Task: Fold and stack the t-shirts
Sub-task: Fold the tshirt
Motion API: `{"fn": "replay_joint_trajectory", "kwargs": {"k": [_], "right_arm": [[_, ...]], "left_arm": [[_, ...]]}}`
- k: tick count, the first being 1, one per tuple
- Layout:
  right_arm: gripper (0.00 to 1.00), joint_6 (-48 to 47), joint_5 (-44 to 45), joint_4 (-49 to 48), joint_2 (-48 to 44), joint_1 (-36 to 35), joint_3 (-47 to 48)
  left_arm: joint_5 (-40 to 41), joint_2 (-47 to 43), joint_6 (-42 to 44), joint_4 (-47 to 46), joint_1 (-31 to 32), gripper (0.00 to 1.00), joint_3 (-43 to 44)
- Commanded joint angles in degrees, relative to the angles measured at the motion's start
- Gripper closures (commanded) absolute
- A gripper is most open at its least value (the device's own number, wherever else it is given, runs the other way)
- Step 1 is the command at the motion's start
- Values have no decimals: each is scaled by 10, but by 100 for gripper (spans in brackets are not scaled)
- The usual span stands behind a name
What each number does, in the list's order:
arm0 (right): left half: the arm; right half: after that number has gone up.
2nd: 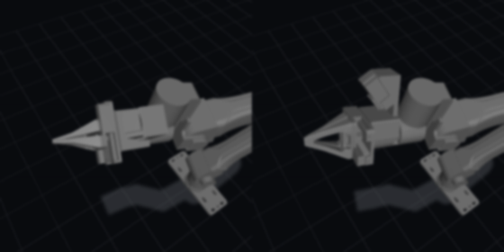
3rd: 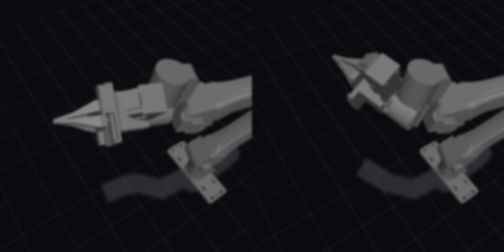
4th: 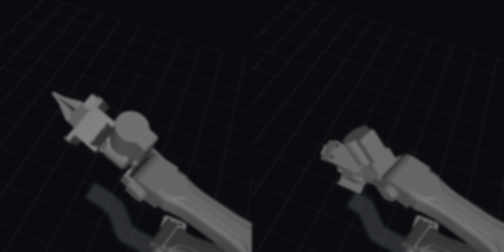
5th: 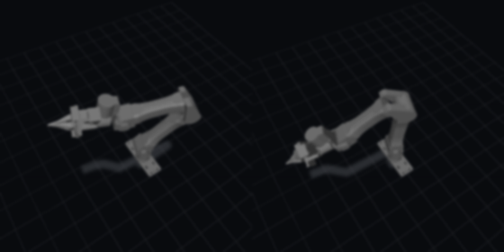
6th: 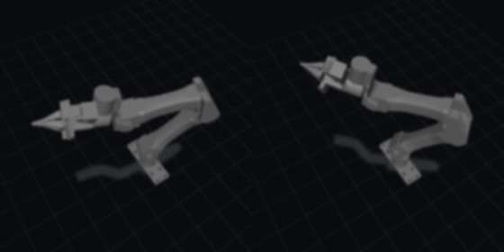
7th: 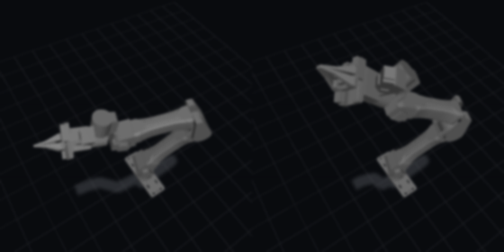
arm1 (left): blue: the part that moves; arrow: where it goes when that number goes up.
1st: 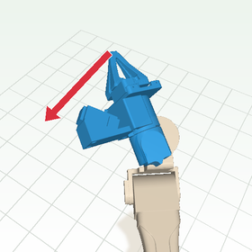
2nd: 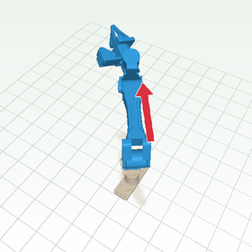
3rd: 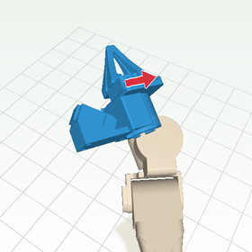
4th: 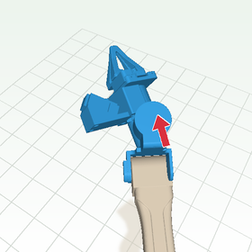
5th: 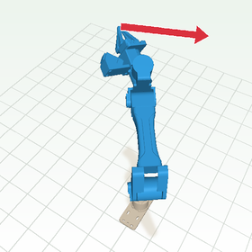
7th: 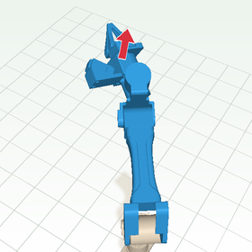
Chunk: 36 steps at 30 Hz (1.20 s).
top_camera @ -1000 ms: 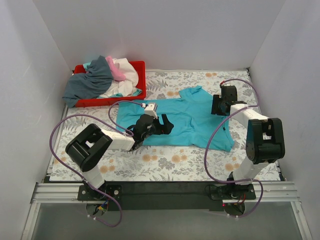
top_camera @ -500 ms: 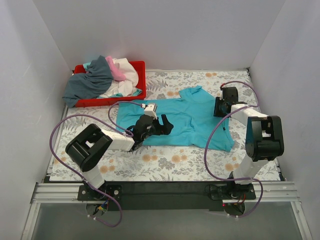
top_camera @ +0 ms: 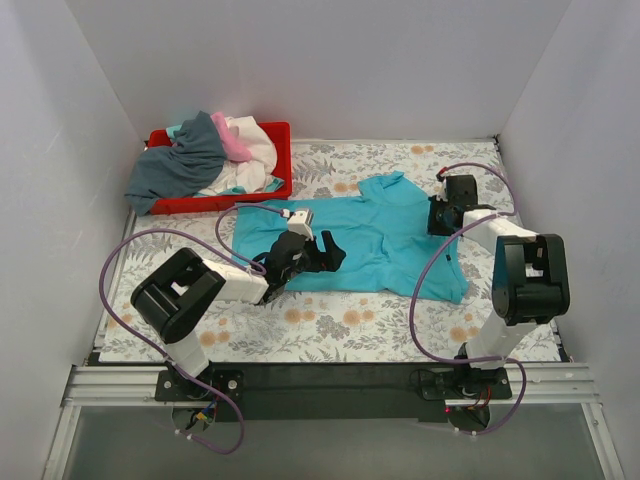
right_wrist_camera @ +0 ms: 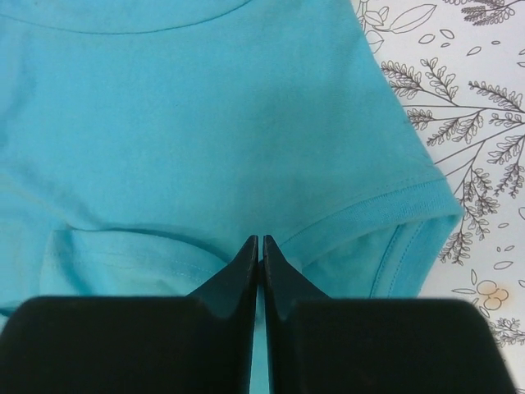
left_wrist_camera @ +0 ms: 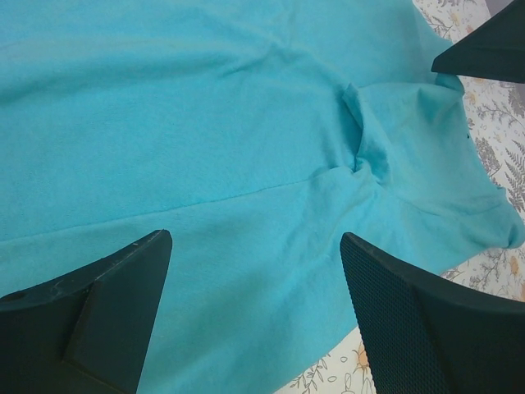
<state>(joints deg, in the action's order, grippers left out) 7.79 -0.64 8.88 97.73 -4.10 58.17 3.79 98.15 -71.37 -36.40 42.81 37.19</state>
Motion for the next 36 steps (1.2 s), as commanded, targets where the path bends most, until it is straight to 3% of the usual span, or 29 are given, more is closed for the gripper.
{"fn": "replay_joint_trajectory", "kwargs": {"k": [1, 8, 15, 24, 27, 28, 31, 36], "right_arm": [[99, -11, -13, -17, -54, 3, -21], [99, -16, 37, -25, -103, 3, -50], [99, -10, 65, -25, -72, 4, -45], [96, 2, 184, 44, -40, 6, -28], [86, 1, 193, 69, -33, 6, -22], [75, 1, 189, 73, -32, 6, -20], [59, 0, 175, 78, -41, 5, -24], [54, 1, 140, 48, -87, 3, -39]], "left_arm": [[3, -17, 3, -11, -4, 23, -3], [-3, -12, 2, -13, -4, 23, -1], [-2, -12, 2, -12, -4, 23, -2], [-7, -2, 2, -13, -4, 23, 3], [-7, 0, 2, -12, -4, 23, 4], [-9, -1, 2, -12, -4, 23, 4], [-8, 1, 2, -12, -4, 23, 4], [-9, 4, 2, -11, -4, 23, 6]]}}
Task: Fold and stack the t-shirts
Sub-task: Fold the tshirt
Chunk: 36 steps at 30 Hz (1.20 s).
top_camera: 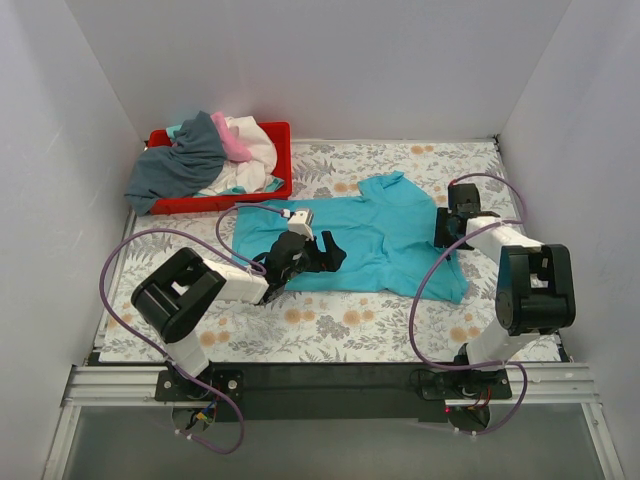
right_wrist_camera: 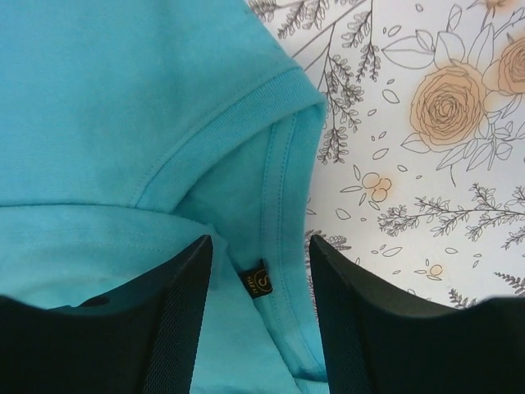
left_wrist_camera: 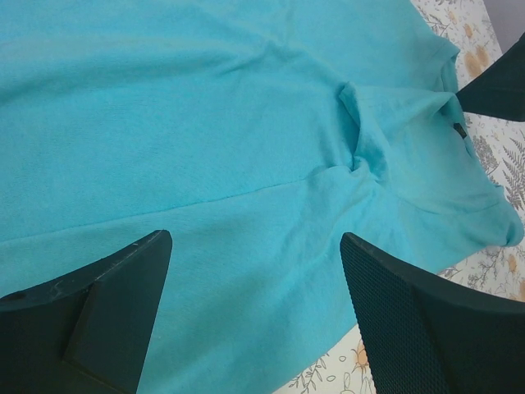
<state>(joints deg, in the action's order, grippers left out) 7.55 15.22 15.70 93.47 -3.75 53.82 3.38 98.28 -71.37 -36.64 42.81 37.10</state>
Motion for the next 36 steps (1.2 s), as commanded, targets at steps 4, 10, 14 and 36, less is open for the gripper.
{"fn": "replay_joint_trajectory", "kwargs": {"k": [4, 10, 14, 36], "right_arm": [[53, 9, -45, -66, -58, 0, -2], [55, 12, -79, -81, -29, 1, 9], [58, 10, -91, -80, -4, 5, 10], [67, 4, -158, -66, -45, 1, -51]], "left_arm": [[-5, 2, 2, -10, -4, 23, 7], [-4, 2, 2, -10, -4, 23, 6], [-4, 3, 3, -11, -4, 23, 6], [-14, 4, -3, -21, -4, 23, 2]]}}
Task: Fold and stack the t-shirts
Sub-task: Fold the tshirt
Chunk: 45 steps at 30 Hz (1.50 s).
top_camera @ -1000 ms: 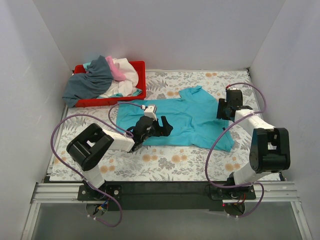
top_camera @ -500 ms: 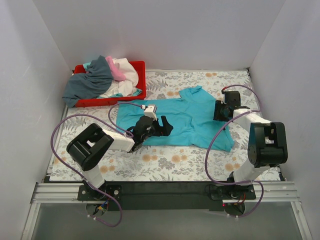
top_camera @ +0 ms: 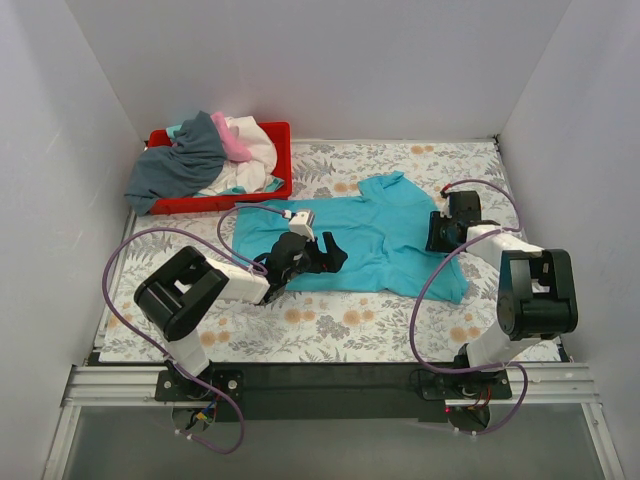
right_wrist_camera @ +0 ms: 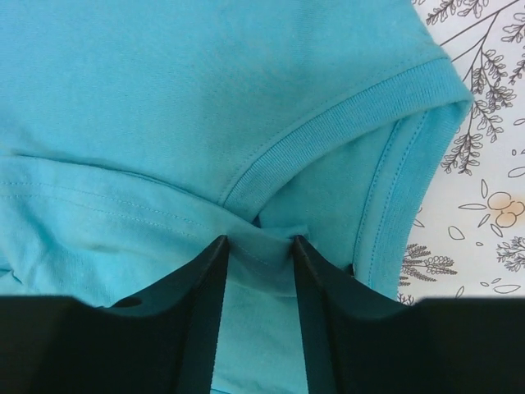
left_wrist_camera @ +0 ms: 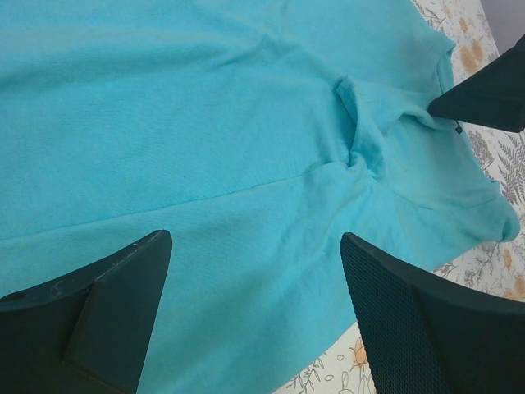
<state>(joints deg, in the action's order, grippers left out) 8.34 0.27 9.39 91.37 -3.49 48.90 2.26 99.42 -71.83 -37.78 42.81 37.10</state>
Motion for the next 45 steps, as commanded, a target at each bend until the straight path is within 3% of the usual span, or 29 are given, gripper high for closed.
{"fn": "replay_joint_trajectory", "kwargs": {"k": [1, 9, 16, 25, 29, 34, 45], "right_arm": [[69, -4, -6, -2, -25, -2, -1], [71, -6, 27, 6, -51, -6, 3], [89, -12, 23, 5, -44, -7, 17], [73, -10, 33, 6, -16, -8, 22], [72, -9, 31, 5, -6, -9, 24], [87, -9, 28, 5, -7, -9, 24], [91, -11, 45, 6, -25, -8, 43]], "left_arm": [[-4, -6, 1, -11, -4, 23, 3], [-7, -4, 1, -9, -4, 23, 5], [-12, 1, -1, -11, -4, 23, 7], [-13, 0, -1, -10, -4, 23, 5], [-12, -1, -1, -12, -4, 23, 3], [-11, -3, -1, -12, -4, 23, 3], [-11, -1, -1, -12, -4, 23, 3]]}}
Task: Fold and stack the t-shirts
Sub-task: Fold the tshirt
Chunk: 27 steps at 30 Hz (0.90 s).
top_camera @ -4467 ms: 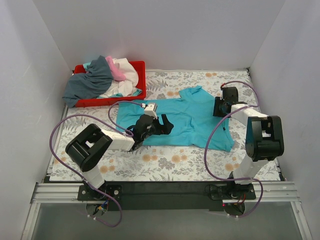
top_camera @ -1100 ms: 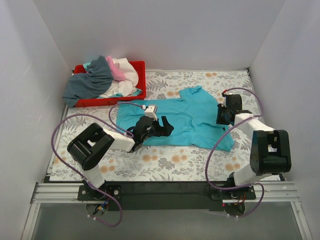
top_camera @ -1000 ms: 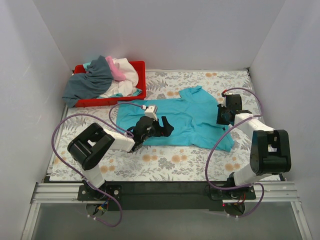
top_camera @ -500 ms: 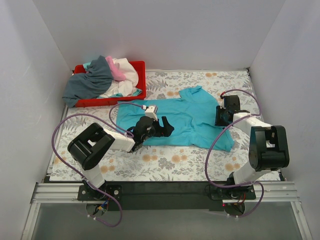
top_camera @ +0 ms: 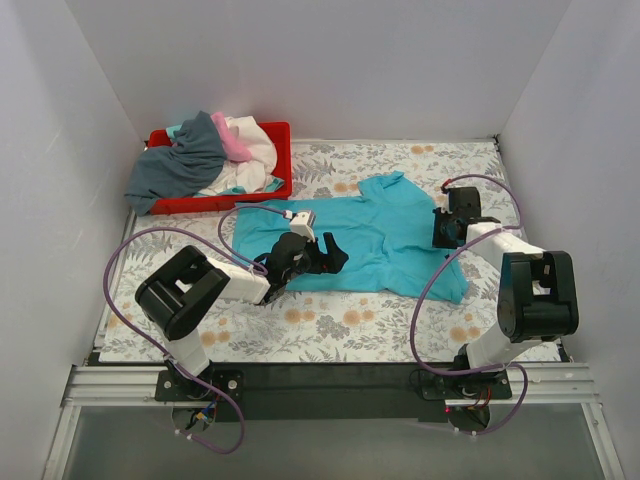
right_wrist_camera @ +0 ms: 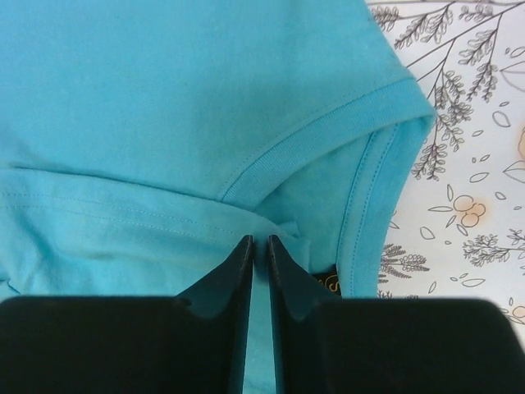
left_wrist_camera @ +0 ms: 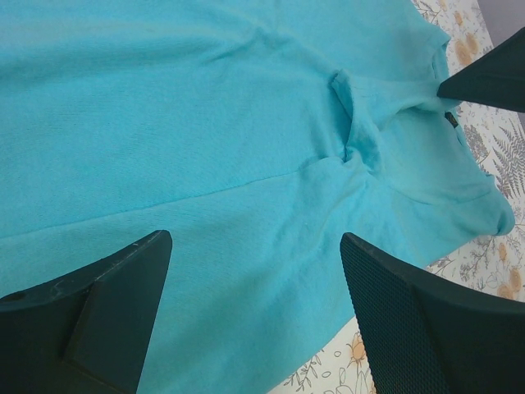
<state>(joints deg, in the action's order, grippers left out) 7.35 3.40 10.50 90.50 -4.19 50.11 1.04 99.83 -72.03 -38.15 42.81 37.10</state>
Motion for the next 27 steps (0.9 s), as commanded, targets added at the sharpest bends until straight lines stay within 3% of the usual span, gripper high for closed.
{"fn": "replay_joint_trajectory", "kwargs": {"k": [1, 20, 27], "right_arm": [[90, -1, 13, -5, -16, -1, 38], [93, -9, 6, -8, 38, -2, 106], [70, -5, -16, -8, 33, -7, 93]], "left_arm": [[0, -4, 1, -9, -4, 23, 3], [8, -2, 6, -3, -4, 23, 6], [55, -17, 20, 19, -4, 22, 4]]}}
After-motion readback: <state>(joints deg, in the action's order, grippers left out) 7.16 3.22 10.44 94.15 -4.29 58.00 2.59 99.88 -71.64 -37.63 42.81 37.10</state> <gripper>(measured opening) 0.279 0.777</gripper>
